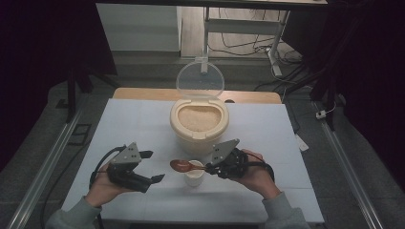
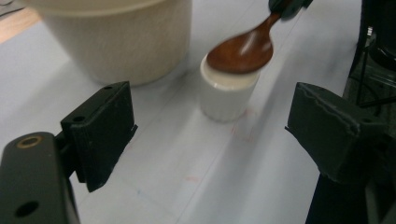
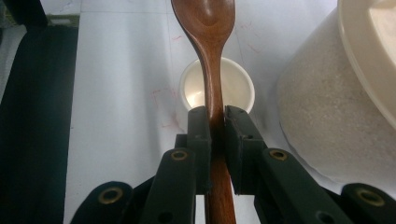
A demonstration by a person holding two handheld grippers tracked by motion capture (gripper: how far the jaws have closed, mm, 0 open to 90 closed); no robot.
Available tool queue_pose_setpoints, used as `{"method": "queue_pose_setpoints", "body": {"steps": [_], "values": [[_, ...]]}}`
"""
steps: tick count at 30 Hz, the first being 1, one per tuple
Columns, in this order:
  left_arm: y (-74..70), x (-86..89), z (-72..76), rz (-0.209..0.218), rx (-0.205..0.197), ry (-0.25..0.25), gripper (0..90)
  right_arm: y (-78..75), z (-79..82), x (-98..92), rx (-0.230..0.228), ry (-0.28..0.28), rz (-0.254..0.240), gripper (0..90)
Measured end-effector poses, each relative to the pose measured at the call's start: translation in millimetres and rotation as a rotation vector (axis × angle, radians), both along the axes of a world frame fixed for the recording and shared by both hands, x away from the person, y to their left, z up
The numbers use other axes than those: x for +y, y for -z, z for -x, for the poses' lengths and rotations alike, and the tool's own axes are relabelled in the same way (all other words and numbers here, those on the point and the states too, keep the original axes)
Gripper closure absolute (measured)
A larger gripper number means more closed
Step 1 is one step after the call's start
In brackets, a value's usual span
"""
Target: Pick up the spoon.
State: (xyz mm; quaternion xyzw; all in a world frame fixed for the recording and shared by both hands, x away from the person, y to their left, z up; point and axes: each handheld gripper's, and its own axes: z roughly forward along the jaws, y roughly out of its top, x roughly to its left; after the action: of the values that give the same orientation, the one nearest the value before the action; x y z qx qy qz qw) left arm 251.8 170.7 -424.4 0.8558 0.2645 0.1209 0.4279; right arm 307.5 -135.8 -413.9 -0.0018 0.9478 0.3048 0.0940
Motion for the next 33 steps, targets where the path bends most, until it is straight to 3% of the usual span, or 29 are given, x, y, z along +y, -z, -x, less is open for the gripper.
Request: {"method": "queue_pose_setpoints", "body": {"steps": [8,12,20,24,33], "values": [[-11.9,-27.3,-9.9,-0.016,-0.009,0.058,17.1,1.6,2.4,4.6,-0.004,-0.012,0.0,80.2],[-15.1,-48.5,-20.3,-0.042,0.021,0.138,19.5,2.3,5.2,8.5,-0.012,-0.025,0.022,80.2],[-6.3,-81.0,-36.1,-0.15,0.108,0.26,26.9,2.7,9.6,12.9,-0.025,-0.041,0.027,80.2],[-0.8,-88.5,-40.4,-0.187,0.131,0.287,33.1,2.9,10.3,13.7,-0.032,-0.051,0.032,80.2],[6.8,-94.7,-46.4,-0.219,0.168,0.341,52.3,4.8,15.0,18.2,-0.071,-0.076,0.053,80.2]]}}
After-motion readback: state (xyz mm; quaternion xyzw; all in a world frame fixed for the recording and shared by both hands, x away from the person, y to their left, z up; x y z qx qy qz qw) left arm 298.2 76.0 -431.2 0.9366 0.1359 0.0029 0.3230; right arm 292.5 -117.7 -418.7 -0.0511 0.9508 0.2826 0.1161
